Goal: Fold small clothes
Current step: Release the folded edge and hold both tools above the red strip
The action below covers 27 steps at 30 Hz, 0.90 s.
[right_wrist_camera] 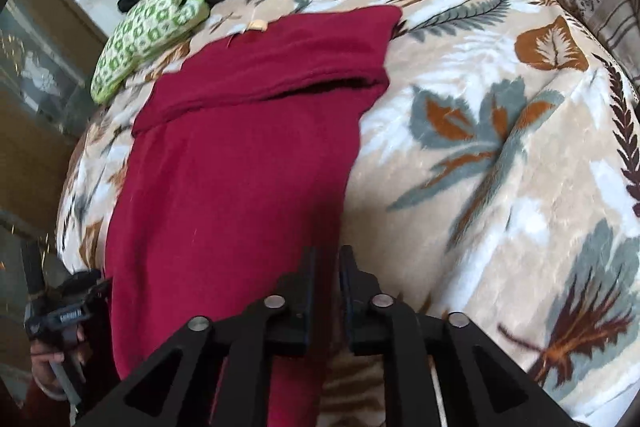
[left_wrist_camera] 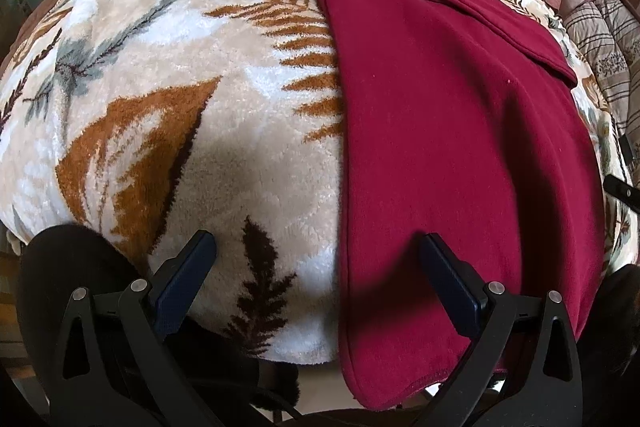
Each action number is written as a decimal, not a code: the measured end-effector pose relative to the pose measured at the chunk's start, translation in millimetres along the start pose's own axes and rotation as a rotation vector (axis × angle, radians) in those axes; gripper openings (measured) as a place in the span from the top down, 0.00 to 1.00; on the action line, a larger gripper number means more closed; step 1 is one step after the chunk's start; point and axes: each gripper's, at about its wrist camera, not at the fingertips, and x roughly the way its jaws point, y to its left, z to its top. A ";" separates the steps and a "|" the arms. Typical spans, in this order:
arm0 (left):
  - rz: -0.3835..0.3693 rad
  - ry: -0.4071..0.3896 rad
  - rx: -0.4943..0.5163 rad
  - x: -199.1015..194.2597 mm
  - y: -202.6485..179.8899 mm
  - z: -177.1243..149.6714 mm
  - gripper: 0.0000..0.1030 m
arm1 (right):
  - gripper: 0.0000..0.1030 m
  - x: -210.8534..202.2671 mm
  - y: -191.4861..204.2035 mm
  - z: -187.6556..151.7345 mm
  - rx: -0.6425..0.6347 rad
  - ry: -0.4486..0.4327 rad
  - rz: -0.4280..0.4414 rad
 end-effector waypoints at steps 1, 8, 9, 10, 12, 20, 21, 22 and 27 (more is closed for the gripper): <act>-0.002 0.001 0.003 0.1 -0.2 -0.7 0.01 | 0.75 0.3 1.3 -3.9 0.008 0.007 0.023; -0.008 0.011 0.006 -1.6 1.8 -7.5 0.01 | 0.60 -0.1 6.4 -30.6 0.057 0.037 0.094; -0.008 0.012 0.005 -1.8 1.9 -8.3 0.01 | 0.60 0.0 6.2 -32.1 0.060 0.041 0.093; -0.008 0.012 0.005 -2.0 2.0 -9.3 0.01 | 0.60 -0.6 4.7 -35.1 0.066 0.047 0.093; -0.006 0.013 0.004 -1.4 1.3 -10.8 0.01 | 0.59 0.0 1.5 -38.4 0.076 0.058 0.090; -0.010 0.029 0.022 -3.3 -0.3 -15.0 0.01 | 0.59 3.0 1.6 -42.9 0.065 0.086 0.079; -0.011 0.032 0.029 -3.7 -0.5 -15.6 0.01 | 0.59 3.0 1.8 -43.6 0.064 0.090 0.079; -0.013 0.037 0.037 -4.4 -0.6 -17.4 0.01 | 0.59 2.6 2.4 -44.8 0.062 0.096 0.078; -0.077 0.083 0.036 -4.5 1.3 -29.6 0.01 | 0.58 -1.3 -1.7 -54.2 0.073 0.121 0.091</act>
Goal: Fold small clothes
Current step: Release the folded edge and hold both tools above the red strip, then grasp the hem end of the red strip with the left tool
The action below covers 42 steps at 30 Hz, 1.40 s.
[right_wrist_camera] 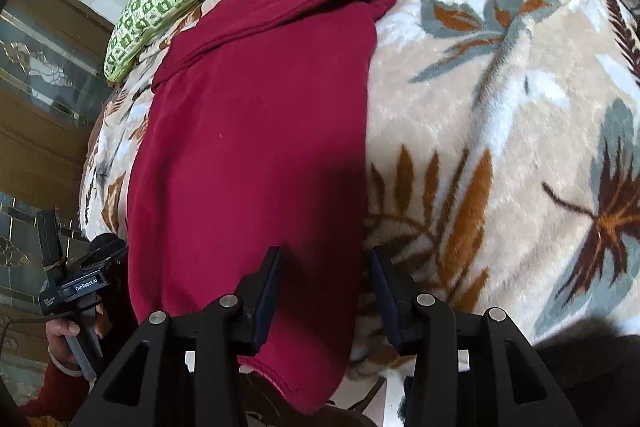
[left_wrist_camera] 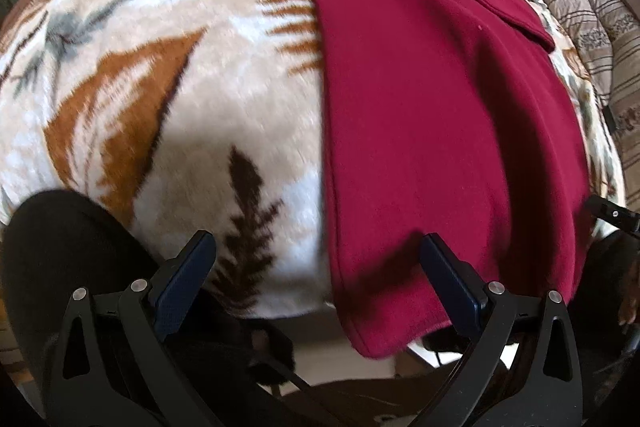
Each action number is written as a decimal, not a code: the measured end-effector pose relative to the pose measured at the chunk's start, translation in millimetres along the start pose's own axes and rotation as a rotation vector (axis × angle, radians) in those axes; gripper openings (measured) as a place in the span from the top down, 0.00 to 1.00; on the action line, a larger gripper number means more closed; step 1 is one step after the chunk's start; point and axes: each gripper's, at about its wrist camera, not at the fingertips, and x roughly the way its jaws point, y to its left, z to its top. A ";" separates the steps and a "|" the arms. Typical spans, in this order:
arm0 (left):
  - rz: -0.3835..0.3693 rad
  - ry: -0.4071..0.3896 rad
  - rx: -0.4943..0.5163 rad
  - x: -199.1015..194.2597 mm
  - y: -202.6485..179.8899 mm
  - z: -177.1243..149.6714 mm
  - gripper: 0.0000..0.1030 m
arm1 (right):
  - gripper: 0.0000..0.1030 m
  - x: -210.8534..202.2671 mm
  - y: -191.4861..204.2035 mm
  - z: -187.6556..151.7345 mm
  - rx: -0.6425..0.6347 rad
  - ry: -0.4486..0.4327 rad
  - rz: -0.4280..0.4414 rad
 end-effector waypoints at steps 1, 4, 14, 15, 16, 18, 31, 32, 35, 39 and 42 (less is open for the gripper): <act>-0.009 0.009 0.002 1.1 -0.9 -2.7 0.01 | 0.58 -0.5 -1.2 -1.9 0.001 0.006 0.005; -0.015 0.026 0.023 4.4 -6.4 -7.7 0.01 | 0.56 -0.5 -1.9 -9.6 0.005 0.029 0.011; -0.038 0.019 0.006 4.3 -10.0 -8.8 0.09 | 0.55 4.7 -6.7 -38.1 0.066 0.121 0.079; -0.039 0.016 0.009 3.0 -10.1 -9.4 0.11 | 0.55 6.9 -6.1 -40.7 0.071 0.133 0.084; -0.038 0.013 0.012 1.7 -8.4 -10.5 0.14 | 0.54 10.0 -6.4 -43.3 0.077 0.149 0.084; -0.036 0.005 0.016 -0.7 -7.9 -11.7 0.21 | 0.54 19.9 -6.9 -48.4 0.098 0.186 0.069; -0.115 -0.061 0.043 -41.2 14.9 -13.4 0.94 | 0.92 -14.0 32.8 -37.3 -0.092 0.059 0.148; -0.117 -0.080 0.041 -48.8 18.8 -10.6 0.94 | 0.92 -21.7 33.0 -33.8 -0.089 0.036 0.167; -0.141 -0.107 0.009 -63.9 33.6 1.5 0.94 | 0.92 -49.6 36.9 -20.5 -0.094 -0.045 0.209; -0.159 -0.133 -0.031 -73.4 46.9 18.9 0.94 | 0.92 -73.4 41.7 1.6 -0.087 -0.142 0.276; -0.162 -0.159 -0.039 -81.0 52.4 36.5 0.94 | 0.92 -80.1 43.9 19.7 -0.076 -0.208 0.303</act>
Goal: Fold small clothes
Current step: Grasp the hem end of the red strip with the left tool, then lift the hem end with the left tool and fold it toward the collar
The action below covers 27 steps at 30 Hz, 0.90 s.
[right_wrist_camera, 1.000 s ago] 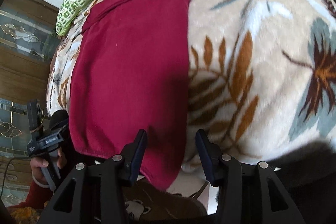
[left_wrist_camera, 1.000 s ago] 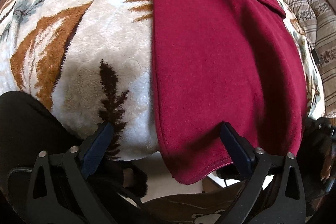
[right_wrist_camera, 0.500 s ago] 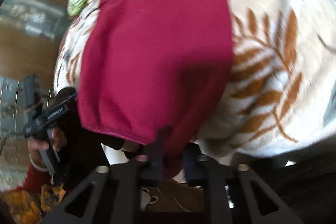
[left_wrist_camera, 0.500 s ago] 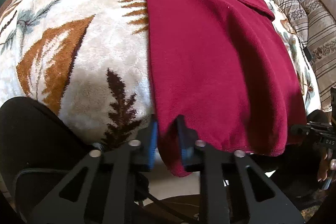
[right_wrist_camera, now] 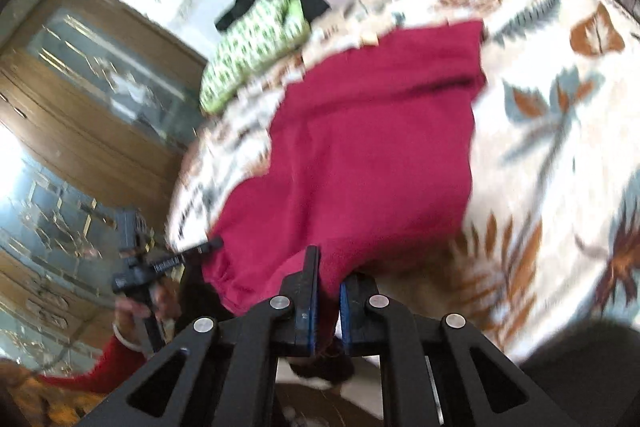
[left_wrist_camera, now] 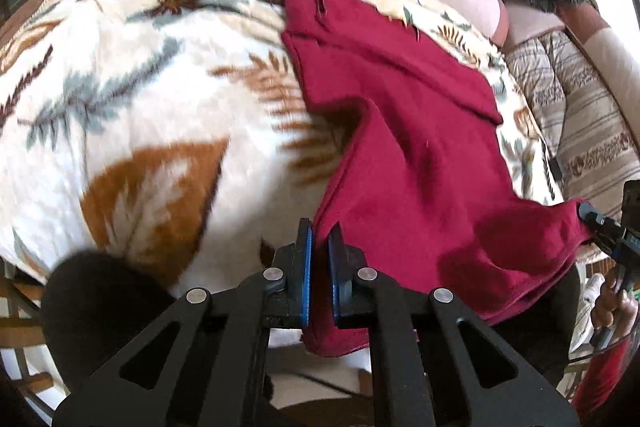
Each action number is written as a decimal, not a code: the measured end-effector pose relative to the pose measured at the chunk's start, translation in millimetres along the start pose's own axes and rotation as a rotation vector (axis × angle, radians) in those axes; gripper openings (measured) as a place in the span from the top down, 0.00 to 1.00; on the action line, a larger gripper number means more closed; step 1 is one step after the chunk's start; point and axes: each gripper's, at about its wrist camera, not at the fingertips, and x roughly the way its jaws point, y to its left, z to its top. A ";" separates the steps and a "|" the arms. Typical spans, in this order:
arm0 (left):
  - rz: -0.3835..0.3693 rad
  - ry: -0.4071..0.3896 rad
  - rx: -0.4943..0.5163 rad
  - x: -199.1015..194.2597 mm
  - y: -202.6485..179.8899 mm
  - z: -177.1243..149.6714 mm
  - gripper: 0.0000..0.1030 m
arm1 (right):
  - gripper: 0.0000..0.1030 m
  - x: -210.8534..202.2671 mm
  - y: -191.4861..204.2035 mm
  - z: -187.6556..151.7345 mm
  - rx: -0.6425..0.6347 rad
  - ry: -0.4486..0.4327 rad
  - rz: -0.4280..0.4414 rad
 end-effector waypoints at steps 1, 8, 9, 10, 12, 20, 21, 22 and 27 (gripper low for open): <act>-0.002 -0.005 -0.003 -0.5 -1.4 5.1 0.94 | 0.92 1.1 -0.7 7.1 0.009 -0.018 0.013; -0.079 -0.064 -0.039 -21.5 -14.7 36.6 0.94 | 0.92 1.1 -2.7 52.2 0.031 -0.080 0.048; -0.098 -0.081 -0.037 -29.8 -18.0 37.1 0.94 | 0.92 -3.7 -0.7 56.8 0.032 -0.092 0.062; -0.114 -0.094 -0.033 -38.1 -21.6 36.4 0.94 | 0.92 -10.7 3.0 60.0 0.030 -0.109 0.090; -0.162 -0.118 -0.034 -57.4 -28.2 33.2 0.94 | 0.92 -26.3 12.2 61.5 0.022 -0.134 0.148; -0.211 -0.209 -0.017 -94.4 -40.7 51.8 0.95 | 0.92 -61.4 29.1 62.1 -0.033 -0.188 0.177; -0.192 -0.211 -0.014 -91.6 -40.5 55.9 0.95 | 0.92 -58.2 24.3 66.0 -0.022 -0.187 0.170; -0.171 -0.207 -0.011 -85.6 -40.6 62.2 0.95 | 0.92 -53.7 18.8 70.4 -0.008 -0.185 0.166; -0.117 -0.142 -0.002 -51.9 -37.3 68.4 0.95 | 0.92 -28.2 -2.3 87.9 0.036 -0.154 0.133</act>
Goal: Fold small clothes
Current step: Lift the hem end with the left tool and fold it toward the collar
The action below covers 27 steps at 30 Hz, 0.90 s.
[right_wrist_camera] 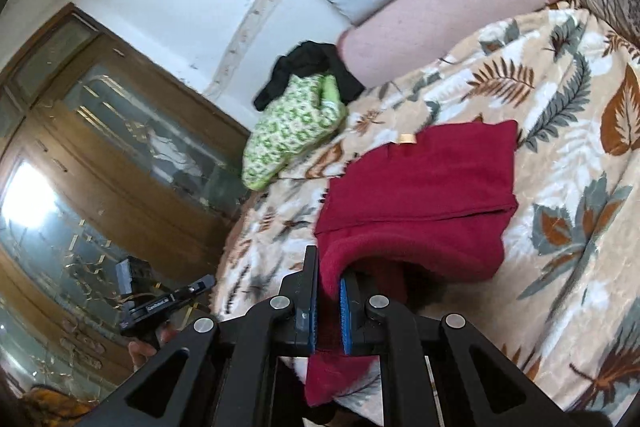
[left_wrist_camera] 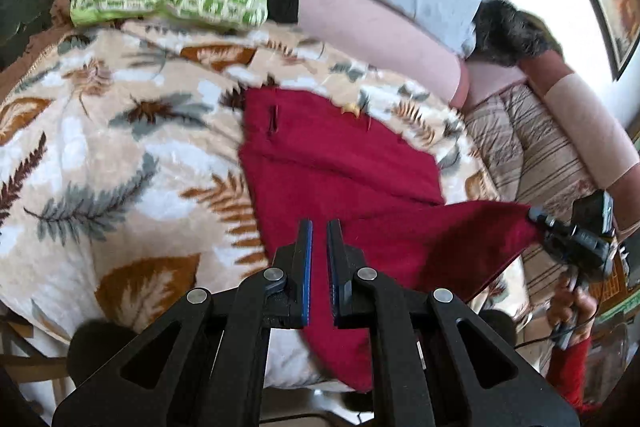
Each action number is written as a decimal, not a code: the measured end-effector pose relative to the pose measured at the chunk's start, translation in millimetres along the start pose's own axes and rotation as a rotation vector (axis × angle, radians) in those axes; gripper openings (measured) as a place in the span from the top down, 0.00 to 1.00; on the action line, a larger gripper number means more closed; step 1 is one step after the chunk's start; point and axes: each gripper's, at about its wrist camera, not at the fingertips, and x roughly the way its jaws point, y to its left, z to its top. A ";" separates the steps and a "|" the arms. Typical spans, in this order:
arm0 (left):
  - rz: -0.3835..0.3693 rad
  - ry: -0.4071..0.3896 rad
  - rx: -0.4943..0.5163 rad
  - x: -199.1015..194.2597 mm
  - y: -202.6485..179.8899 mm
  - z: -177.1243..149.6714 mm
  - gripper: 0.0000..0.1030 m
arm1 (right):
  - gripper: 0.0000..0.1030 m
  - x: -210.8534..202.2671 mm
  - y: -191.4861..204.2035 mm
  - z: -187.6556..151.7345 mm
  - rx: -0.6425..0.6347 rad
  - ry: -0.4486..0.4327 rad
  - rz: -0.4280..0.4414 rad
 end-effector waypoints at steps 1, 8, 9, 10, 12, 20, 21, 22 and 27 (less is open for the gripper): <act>-0.011 0.025 -0.011 6.0 4.9 -5.5 0.95 | 0.92 2.0 -4.0 0.6 0.010 0.004 0.006; -0.028 0.285 -0.180 68.0 28.4 -65.0 0.94 | 0.92 3.6 -16.6 2.9 0.038 0.005 0.012; -0.029 0.322 -0.180 76.6 26.4 -75.9 0.94 | 0.92 3.7 -16.7 2.2 0.037 0.006 0.011; -0.042 0.346 -0.184 80.8 23.1 -83.0 0.94 | 0.92 3.9 -16.5 1.5 0.035 0.008 0.012; -0.090 0.394 -0.209 88.9 17.5 -95.0 0.78 | 0.92 4.6 -16.4 0.9 0.033 0.014 0.013; -0.105 0.409 -0.347 101.2 17.0 -115.6 0.38 | 0.92 4.2 -15.5 -1.7 0.033 0.016 0.025; -0.114 0.429 -0.366 104.2 17.3 -120.8 0.38 | 0.92 3.9 -15.4 -2.5 0.030 0.018 0.025; -0.130 0.451 -0.382 109.3 15.1 -124.7 0.38 | 0.92 3.1 -15.7 -3.0 0.028 0.020 0.025; -0.160 0.452 -0.420 117.8 2.5 -134.5 0.39 | 0.92 -0.7 -20.1 -5.0 0.041 0.008 0.028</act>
